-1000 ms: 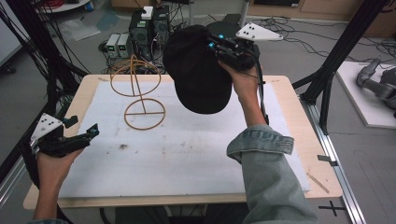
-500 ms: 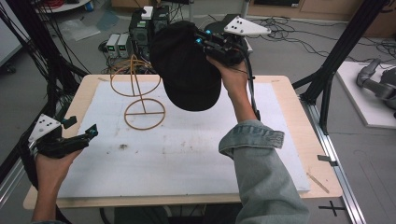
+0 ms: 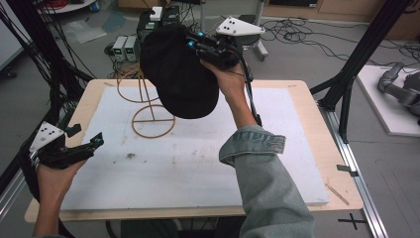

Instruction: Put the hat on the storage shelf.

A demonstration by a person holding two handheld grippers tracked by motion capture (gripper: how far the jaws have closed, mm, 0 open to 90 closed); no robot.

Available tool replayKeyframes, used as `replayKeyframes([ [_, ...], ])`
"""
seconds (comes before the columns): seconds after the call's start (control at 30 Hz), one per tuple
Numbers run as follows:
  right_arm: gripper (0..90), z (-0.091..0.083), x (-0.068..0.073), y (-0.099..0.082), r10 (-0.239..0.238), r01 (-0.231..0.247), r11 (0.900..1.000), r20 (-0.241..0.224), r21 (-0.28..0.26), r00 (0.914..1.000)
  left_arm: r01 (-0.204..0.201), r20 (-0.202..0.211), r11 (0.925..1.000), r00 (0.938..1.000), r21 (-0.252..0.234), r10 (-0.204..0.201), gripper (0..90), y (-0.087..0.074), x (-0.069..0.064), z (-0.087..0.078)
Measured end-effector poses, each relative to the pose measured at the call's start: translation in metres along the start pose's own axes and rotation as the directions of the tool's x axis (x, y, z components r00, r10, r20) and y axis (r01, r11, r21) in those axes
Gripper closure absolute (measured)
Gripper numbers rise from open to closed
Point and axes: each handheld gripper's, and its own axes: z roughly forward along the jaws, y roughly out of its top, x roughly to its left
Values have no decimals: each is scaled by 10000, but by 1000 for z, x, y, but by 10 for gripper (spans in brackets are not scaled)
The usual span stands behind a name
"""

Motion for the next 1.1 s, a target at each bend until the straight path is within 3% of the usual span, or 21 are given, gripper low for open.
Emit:
replayKeyframes([
  [0.57, 789, 29, 11, -3, 219, -221, 9997, -502, -38, 9985, 63, -22, 10000, 10000, -67, -63, 202, 0, 2, -4],
  [1.1, 789, 53, 12, -9, 317, -311, 9995, -899, 77, 9954, 128, -156, 9999, 9998, -94, -129, 202, -2, 6, -9],
])
